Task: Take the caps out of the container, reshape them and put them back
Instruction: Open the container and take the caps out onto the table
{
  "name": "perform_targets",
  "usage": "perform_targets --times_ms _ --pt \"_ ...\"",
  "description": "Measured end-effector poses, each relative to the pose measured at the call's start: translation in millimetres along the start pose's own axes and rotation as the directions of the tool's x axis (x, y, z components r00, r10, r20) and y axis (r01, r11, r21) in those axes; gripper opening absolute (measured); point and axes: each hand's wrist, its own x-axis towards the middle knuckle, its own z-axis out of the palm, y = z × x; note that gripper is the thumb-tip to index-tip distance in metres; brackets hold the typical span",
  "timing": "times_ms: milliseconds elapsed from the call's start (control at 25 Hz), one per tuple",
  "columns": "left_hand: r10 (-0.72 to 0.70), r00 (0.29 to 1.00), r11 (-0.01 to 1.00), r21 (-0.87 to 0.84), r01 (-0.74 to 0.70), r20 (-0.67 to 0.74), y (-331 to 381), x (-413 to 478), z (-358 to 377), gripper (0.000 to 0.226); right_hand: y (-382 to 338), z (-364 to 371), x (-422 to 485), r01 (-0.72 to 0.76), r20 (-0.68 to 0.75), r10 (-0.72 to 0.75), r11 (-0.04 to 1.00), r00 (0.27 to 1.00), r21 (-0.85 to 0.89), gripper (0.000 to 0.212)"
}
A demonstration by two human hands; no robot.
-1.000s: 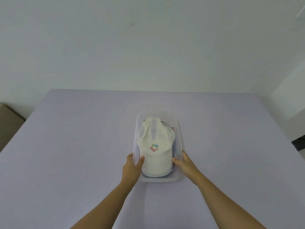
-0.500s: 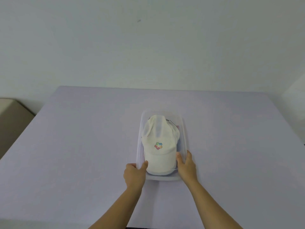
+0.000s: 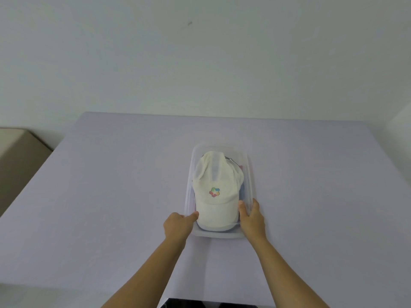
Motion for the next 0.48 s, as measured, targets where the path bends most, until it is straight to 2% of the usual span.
perform_targets --times_ms 240,400,480 --pt "-0.049 0.999 0.997 -0.052 0.051 0.023 -1.4 4.2 -2.3 0.036 -1.2 -0.1 -0.8 -0.006 0.002 0.006 1.0 1.0 0.021 0.065" --pt "-0.078 0.996 0.992 -0.098 0.082 0.04 0.8 4.3 -4.6 0.047 -2.3 0.4 -0.4 -0.012 0.001 0.012 1.0 1.0 0.013 0.064" --pt "-0.075 0.996 0.99 -0.114 0.081 0.053 2.4 1.4 -5.6 0.043 -2.5 0.3 -0.5 -0.015 -0.002 0.015 1.0 1.0 0.011 0.064"
